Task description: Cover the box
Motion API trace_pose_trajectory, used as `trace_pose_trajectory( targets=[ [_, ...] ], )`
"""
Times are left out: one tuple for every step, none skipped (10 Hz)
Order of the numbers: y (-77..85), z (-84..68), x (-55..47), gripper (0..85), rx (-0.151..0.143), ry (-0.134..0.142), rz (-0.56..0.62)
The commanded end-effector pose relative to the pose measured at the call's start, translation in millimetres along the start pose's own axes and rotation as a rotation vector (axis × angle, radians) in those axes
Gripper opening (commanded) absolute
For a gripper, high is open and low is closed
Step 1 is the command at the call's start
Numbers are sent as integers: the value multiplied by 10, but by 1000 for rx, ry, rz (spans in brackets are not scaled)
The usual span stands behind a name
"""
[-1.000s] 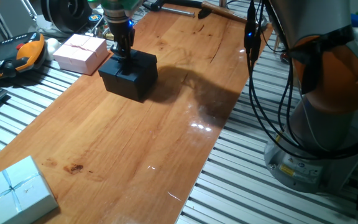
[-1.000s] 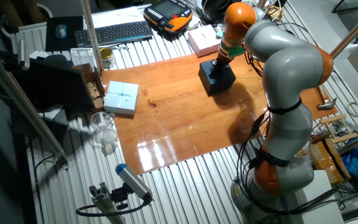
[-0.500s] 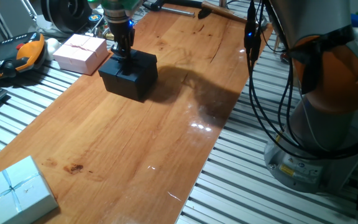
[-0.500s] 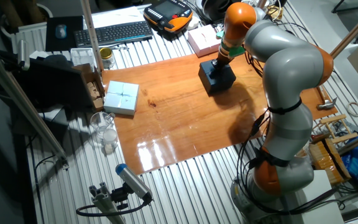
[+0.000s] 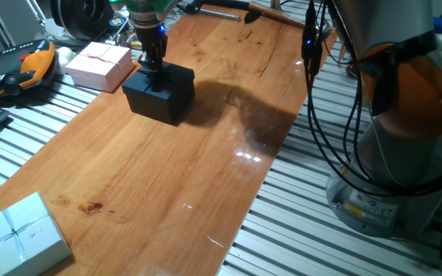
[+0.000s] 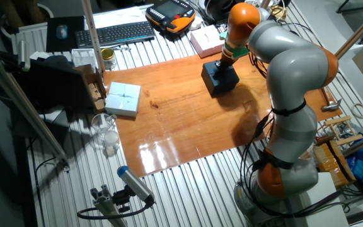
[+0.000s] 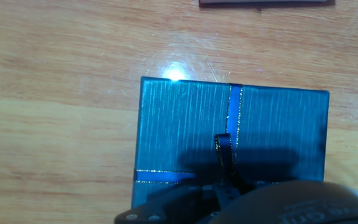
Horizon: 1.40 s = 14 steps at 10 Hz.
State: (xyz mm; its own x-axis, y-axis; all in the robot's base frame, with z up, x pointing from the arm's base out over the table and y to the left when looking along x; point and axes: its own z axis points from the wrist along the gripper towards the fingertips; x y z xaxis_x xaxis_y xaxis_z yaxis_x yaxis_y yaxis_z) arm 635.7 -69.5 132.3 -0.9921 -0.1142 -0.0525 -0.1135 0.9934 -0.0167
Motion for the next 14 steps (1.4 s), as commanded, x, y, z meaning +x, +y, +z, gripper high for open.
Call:
trace_pose_trajectory(
  targets=[
    [5, -2, 1, 0, 2, 0, 1],
    [9, 0, 0, 0, 3, 0, 1],
    [8, 6, -2, 0, 3, 0, 3],
    [7, 11, 1, 0, 3, -1, 3],
    [7, 12, 3, 0, 3, -1, 4],
    [5, 13, 4, 0, 3, -1, 4],
    [12, 17, 3, 0, 5, -1, 4],
    [14, 21, 1, 0, 5, -1, 6],
    [17, 27, -6, 0, 6, -1, 6],
    [19, 37, -9, 0, 6, -1, 7],
    [17, 45, -10, 0, 6, -1, 7],
    [15, 51, -9, 0, 3, -1, 7],
    [9, 55, -7, 0, 2, -1, 7],
    [7, 62, -5, 0, 2, -1, 7]
  ],
)
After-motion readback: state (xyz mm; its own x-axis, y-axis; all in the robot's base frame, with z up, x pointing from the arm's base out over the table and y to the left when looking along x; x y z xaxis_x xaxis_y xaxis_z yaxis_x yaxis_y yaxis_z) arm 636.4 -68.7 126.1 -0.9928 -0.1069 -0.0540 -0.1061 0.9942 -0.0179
